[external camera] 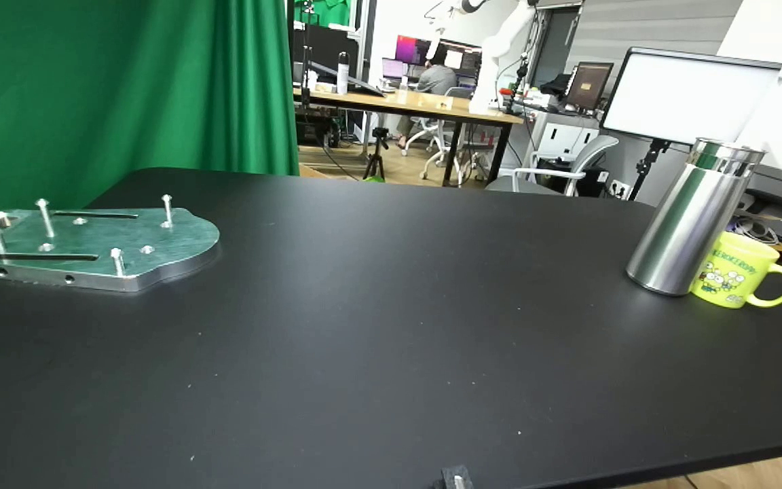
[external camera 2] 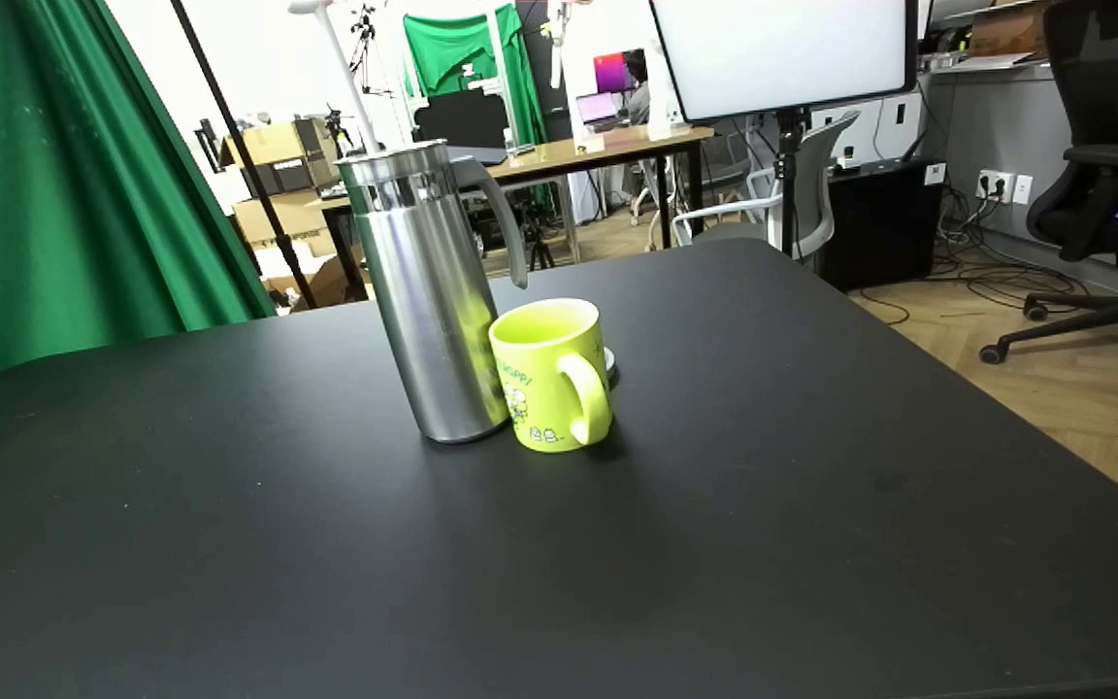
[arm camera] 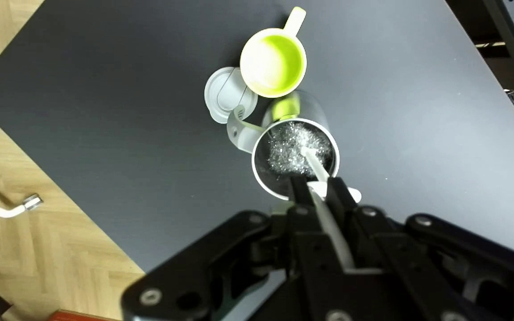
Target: Clean the bottle by moving the brush up and down.
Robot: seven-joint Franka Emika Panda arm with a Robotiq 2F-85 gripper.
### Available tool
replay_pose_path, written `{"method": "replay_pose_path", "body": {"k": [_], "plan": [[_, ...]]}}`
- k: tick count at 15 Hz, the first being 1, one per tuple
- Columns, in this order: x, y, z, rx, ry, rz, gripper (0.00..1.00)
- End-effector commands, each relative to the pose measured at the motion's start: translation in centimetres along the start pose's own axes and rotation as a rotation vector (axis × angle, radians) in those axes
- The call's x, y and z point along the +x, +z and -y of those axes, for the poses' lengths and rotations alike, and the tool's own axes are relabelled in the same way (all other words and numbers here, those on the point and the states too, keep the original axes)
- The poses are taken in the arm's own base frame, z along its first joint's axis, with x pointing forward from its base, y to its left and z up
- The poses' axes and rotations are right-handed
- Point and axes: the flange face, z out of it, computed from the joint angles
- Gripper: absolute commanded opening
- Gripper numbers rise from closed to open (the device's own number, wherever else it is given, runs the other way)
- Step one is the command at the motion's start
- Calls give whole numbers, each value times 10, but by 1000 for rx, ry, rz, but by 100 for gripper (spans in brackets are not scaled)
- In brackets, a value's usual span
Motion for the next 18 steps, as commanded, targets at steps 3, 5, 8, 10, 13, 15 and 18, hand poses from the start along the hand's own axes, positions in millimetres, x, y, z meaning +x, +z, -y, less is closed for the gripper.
{"method": "replay_pose_path", "body": {"k": [3,5,8,10,13,15,18], "plan": [[-3,54,-20,48,58,40,4],[-3,80,-25,64,62,56,4],[-1,115,-28,105,58,86,4],[2,123,-27,119,47,96,4],[6,98,-24,96,24,86,4],[7,70,-19,71,8,78,4],[8,19,-11,5,-15,58,4]]}}
